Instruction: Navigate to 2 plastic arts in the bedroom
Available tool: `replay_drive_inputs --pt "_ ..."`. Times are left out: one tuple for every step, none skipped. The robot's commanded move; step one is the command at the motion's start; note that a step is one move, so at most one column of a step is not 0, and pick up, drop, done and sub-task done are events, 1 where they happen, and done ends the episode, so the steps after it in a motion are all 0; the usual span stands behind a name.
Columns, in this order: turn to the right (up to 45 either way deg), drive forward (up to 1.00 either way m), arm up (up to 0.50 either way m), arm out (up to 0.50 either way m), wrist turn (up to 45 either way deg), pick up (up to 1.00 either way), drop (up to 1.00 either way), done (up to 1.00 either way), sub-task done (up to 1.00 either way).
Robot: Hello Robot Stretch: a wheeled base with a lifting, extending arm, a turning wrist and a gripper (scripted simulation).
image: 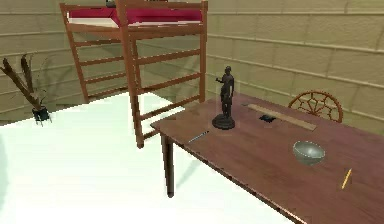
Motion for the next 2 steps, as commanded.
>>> replay_drive_inputs --pt "0.0 0.0 0.0 0.0 0.0 0.0 0.0 0.0 1.0" --pt "-45.0 0.0 0.0 0.0 0.0 0.0 0.0 0.0 0.0"
